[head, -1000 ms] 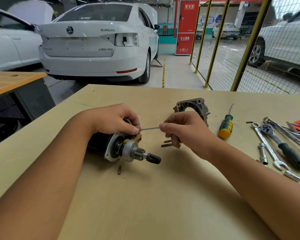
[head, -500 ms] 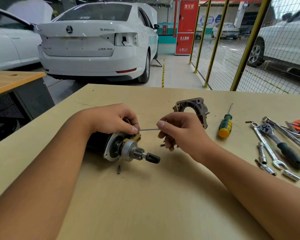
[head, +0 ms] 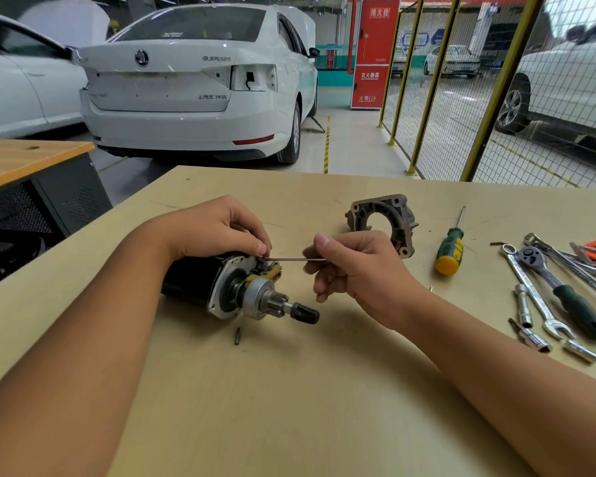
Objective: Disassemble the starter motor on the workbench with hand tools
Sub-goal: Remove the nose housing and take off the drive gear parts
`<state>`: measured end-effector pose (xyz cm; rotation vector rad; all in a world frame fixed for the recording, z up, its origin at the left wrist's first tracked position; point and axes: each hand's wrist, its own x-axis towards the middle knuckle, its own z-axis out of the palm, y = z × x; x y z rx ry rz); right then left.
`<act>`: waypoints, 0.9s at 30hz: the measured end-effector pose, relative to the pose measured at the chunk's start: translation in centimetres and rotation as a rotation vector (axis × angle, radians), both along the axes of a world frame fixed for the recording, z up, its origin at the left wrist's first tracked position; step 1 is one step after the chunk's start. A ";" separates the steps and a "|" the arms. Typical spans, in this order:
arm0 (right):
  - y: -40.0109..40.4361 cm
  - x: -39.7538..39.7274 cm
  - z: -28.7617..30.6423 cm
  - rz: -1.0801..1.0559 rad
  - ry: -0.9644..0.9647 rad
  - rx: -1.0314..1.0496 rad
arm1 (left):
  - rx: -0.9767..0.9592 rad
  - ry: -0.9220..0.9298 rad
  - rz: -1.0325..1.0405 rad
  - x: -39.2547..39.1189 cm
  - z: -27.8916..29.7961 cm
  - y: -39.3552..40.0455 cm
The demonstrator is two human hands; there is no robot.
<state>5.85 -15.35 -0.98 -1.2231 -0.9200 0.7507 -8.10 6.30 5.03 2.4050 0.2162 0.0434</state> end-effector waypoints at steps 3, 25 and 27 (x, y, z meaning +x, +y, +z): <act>0.0 0.0 0.0 -0.002 -0.043 0.001 | -0.015 0.005 0.005 -0.1 0.0 -0.1; -0.1 0.3 -0.1 0.113 0.124 -0.028 | 0.033 0.039 0.034 0.3 -0.1 -0.7; 0.0 0.1 -0.3 0.078 0.086 -0.054 | 0.030 0.034 0.040 0.2 -0.1 -0.7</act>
